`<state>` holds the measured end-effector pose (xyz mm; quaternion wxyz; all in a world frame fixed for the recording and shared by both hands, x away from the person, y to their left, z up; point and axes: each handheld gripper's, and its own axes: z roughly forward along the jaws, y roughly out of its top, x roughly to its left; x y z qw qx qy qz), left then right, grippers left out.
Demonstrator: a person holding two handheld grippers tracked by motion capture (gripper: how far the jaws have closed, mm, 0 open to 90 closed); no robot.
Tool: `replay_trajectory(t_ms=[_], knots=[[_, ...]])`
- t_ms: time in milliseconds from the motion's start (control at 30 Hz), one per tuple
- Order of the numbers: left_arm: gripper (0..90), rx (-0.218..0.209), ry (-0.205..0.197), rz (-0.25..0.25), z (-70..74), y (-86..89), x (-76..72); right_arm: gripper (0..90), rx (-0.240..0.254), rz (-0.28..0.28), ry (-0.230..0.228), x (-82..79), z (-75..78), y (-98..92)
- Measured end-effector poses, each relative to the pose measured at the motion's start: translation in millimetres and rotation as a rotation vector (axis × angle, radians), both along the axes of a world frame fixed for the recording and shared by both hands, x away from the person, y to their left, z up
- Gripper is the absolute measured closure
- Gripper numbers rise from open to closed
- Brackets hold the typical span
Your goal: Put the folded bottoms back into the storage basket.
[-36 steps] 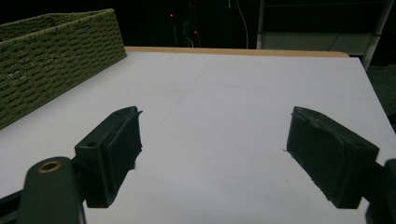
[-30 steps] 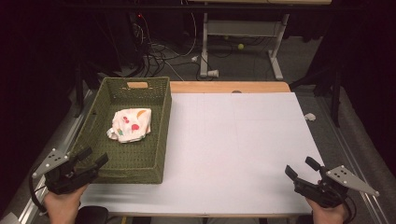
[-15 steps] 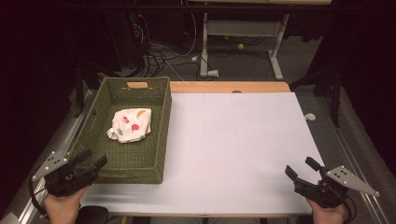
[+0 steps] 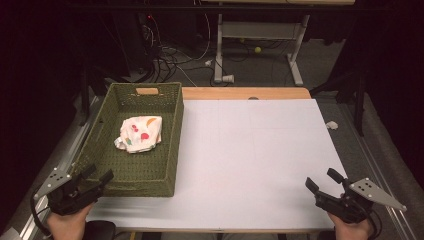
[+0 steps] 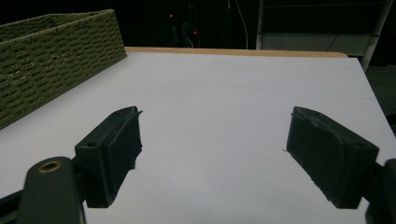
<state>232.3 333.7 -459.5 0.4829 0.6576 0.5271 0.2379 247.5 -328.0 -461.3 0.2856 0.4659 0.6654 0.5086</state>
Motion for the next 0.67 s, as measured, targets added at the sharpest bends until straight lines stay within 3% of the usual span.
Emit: replay_trajectory(t_ms=[167, 267, 667], knots=[[30.6, 0.029, -0.023, 0.006, -1.3, -1.7, -3.2, 18.5, -0.002, -0.002, -0.002, -0.5, 0.2, 0.6], [30.6, 0.009, -0.031, 0.012, -1.7, -0.4, -4.6, 18.5, 0.002, -0.007, -0.003, -1.2, 0.6, 0.4], [30.6, -0.005, -0.045, 0.017, -1.3, -0.4, -6.3, 18.5, -0.003, -0.004, 0.000, -1.2, 0.6, 1.3]])
